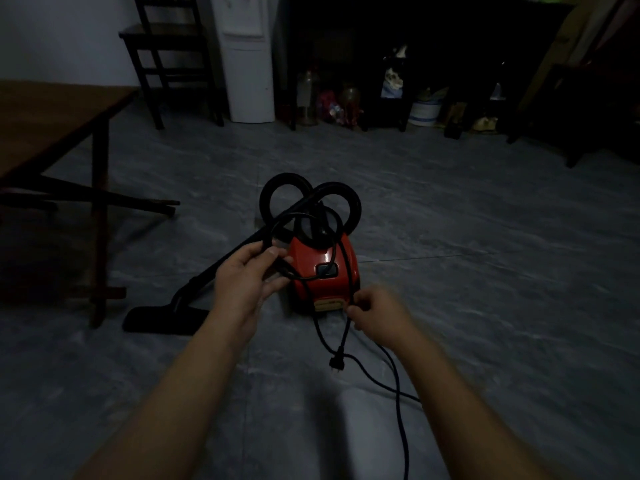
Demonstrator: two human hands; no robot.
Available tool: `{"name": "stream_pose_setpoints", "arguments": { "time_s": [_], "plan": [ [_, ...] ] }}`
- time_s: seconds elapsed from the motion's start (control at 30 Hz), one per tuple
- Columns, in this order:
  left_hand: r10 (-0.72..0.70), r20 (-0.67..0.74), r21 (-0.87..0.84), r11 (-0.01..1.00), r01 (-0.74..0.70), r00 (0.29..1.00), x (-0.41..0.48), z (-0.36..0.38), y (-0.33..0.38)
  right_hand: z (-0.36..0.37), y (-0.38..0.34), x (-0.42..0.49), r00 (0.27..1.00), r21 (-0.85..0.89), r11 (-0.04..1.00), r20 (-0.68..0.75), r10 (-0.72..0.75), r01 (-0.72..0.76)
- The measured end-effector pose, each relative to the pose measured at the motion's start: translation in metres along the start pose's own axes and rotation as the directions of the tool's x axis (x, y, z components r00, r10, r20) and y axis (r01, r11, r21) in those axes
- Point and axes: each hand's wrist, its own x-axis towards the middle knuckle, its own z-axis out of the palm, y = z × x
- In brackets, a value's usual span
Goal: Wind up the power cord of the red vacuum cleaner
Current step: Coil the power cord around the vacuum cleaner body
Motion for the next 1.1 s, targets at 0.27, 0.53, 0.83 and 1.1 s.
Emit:
{"name": "stream_pose_setpoints", "arguments": {
  "time_s": [0.27,0.53,0.83,1.1],
  "plan": [
    [-0.036,0.001,0.076,0.996,0.036,0.999,0.002,0.005,-0.016,-0.014,-0.023,-0.008,0.998,0.635,0.77,0.059,0.024,-0.056],
    [-0.11,0.028,0.068,0.992,0.108,0.993,0.003,0.009,-0.033,-0.014,-0.028,-0.008,1.0,0.752,0.659,0.029,0.011,-0.029],
    [-0.133,0.011,0.121,0.984,0.131,0.991,0.007,0.007,-0.027,-0.014,-0.029,-0.005,1.0,0.72,0.693,-0.018,-0.011,0.021],
    [-0.025,0.0,0.284,0.958,0.024,1.0,0.008,-0.001,-0.023,-0.016,-0.022,-0.003,0.998,0.51,0.858,-0.035,-0.054,0.064]
  ]
}}
